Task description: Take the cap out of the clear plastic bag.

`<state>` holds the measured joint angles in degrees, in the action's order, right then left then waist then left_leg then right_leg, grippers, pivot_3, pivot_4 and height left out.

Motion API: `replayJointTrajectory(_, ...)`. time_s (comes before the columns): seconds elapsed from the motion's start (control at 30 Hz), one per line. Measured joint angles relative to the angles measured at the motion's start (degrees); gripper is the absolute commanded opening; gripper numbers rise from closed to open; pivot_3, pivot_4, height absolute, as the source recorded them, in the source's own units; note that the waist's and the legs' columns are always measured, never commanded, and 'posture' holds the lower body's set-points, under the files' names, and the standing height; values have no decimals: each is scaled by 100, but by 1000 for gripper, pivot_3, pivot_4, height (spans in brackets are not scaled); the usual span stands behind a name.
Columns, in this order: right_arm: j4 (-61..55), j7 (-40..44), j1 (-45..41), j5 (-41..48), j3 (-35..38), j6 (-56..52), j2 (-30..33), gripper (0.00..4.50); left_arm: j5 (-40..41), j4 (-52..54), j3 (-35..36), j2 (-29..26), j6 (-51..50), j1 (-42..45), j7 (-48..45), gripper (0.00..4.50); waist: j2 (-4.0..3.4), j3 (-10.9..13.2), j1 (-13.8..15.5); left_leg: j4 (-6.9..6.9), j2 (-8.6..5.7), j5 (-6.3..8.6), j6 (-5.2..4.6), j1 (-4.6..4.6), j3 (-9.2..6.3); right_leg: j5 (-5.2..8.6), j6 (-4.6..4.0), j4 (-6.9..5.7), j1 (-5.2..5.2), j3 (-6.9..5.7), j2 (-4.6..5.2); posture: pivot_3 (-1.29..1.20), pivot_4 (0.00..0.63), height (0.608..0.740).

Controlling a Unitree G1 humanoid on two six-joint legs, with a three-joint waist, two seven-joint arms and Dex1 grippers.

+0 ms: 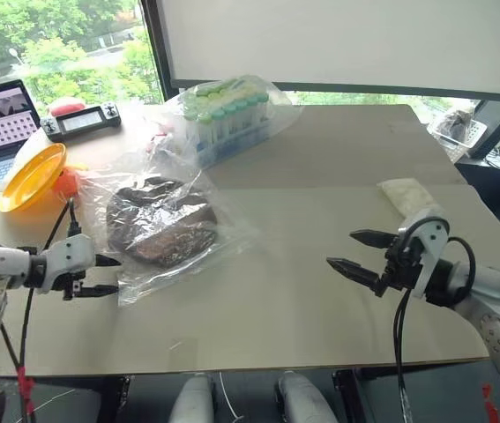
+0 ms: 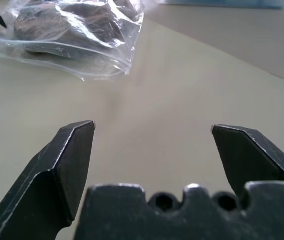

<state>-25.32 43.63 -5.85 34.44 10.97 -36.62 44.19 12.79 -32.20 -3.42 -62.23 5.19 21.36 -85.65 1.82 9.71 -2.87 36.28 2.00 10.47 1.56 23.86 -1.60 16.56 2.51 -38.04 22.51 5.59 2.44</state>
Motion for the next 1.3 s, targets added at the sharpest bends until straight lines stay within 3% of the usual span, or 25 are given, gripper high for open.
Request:
replayJointTrajectory(0.17, 124, 69, -78, -57, -126, 41, -38, 4500, 1719, 1054, 131, -935, -2811, 296, -628, 3234, 16, 10, 45, 3, 2, 0, 0, 5, -3, 9, 10, 2, 2, -5, 1, 0, 150, 740)
replayJointTrajectory(0.37, 230, 136, -141, -106, -142, 114, -45, 4500, 2637, 1610, 603, -894, -4041, 923, -611, 3234, 12, 12, 40, 1, 0, 0, 0, 6, -1, 11, 9, -2, 8, -4, -1, 0, 150, 740)
replayJointTrajectory(0.57, 252, 134, -207, -167, -173, 123, -128, 4500, 2152, 3704, 245, 225, -3672, -227, 425, 3234, 16, 15, 28, 3, 3, 0, 0, 10, 0, -2, -12, -4, 10, 1, -2, 0, 150, 740)
replayJointTrajectory(0.63, 249, 130, -208, -168, -174, 123, -138, 4500, 1918, 4072, 220, 374, -3463, -519, 684, 3234, 19, 17, 17, 3, 3, 0, 0, 17, 0, -3, -14, -3, 17, 2, -3, 0, 150, 740)
replayJointTrajectory(0.7, 236, 119, -162, -168, -153, 122, -140, 4500, 1546, 4403, 252, 877, -3289, -621, 1536, 3234, 15, 18, 57, 6, -3, 0, 0, 12, -2, -6, -16, -3, 9, 3, 3, 0, 150, 740)
replayJointTrajectory(0.73, 213, 113, -140, -167, -152, 122, -144, 4500, 1448, 4530, 267, 1154, -3293, -677, 1946, 3720, 16, 18, 83, 11, -3, 0, 0, 15, -8, -4, -9, -2, 6, -2, 2, 0, 150, 740)
replayJointTrajectory(0.77, 182, 109, -106, -166, -143, 122, -143, 4500, 1398, 4643, 278, 1368, -3291, -789, 2261, 3901, 18, 18, 92, 13, -3, 0, 0, 16, -9, -4, -8, -1, 6, -2, 1, 0, 150, 740)
replayJointTrajectory(0.8, 163, 106, -90, -165, -139, 122, -143, 4500, 1369, 4706, 296, 1440, -3284, -869, 2384, 4021, 19, 19, 89, 14, -3, 0, 0, 19, -10, -4, -8, 0, 6, -3, 1, 0, 150, 740)
replayJointTrajectory(0.83, 113, 91, -10, -164, -107, 122, -142, 4500, 1300, 4873, 348, 1568, -3254, -1138, 2652, 4435, 21, 19, 82, 14, -3, 0, 0, 22, -10, -7, -12, 2, 8, -2, 2, 0, 150, 740)
replayJointTrajectory(1.03, 98, 31, 72, -163, -49, 117, -140, 4500, 1286, 5918, 683, 1934, -3098, -1955, 3308, 4435, 20, 19, 47, 12, -4, 0, 0, 3, -8, -11, -21, 0, -7, 0, 3, 0, 150, 740)
replayJointTrajectory(1.3, 99, 4, 66, -167, -55, 117, -141, 4500, 116, 5904, 675, 2251, -1888, -1660, 4197, 4435, 20, 19, 84, 10, -6, 0, 1, -9, -8, -5, -10, 10, -22, 0, 3, 0, 150, 740)
